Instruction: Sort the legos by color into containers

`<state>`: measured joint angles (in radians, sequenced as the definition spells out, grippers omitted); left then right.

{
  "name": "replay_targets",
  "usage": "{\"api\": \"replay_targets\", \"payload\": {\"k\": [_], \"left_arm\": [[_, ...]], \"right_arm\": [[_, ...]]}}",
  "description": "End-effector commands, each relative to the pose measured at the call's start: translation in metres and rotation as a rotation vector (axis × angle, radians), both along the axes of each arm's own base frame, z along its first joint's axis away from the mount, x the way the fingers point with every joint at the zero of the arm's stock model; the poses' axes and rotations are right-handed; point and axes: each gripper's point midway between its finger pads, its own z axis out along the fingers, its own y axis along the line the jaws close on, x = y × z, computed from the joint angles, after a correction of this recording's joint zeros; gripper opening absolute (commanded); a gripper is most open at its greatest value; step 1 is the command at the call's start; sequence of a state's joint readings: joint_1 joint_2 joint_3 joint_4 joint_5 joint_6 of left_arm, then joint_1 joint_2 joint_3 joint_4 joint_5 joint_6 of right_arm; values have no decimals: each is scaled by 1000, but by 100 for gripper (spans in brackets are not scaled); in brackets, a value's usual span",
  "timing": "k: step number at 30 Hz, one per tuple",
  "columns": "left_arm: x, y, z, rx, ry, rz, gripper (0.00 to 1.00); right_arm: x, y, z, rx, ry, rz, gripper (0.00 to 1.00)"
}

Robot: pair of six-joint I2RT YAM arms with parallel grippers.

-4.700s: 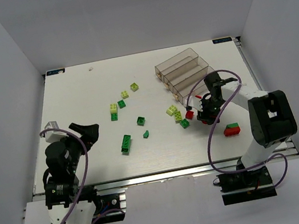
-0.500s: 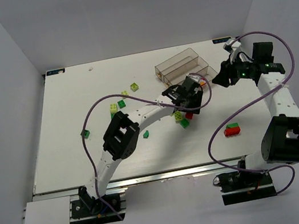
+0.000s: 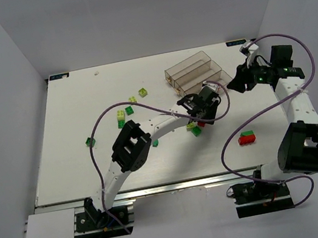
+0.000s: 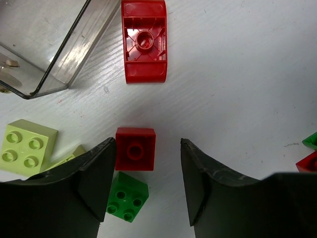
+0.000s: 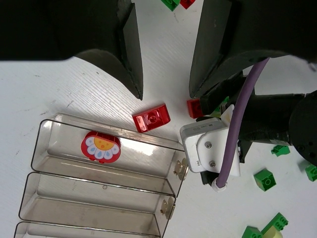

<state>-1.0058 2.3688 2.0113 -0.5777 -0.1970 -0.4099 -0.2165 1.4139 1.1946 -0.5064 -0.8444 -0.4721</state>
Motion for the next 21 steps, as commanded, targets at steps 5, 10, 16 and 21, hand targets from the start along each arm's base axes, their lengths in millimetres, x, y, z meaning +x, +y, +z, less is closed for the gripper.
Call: {"api": "replay_targets", "payload": {"k": [5, 10, 16, 21], "left_arm": [[6, 3, -1, 48, -49, 25, 63], [5, 6, -8, 70, -44, 28, 63], [5, 6, -9, 75, -50, 27, 57], [6, 1, 4, 39, -67, 32, 40]], "right_arm": [[-2, 2, 2, 46, 12, 10, 48], [-2, 2, 2, 51, 15, 8, 48], [-2, 2, 1, 56, 18, 8, 48], [-2, 1, 1, 56, 20, 5, 48]]}}
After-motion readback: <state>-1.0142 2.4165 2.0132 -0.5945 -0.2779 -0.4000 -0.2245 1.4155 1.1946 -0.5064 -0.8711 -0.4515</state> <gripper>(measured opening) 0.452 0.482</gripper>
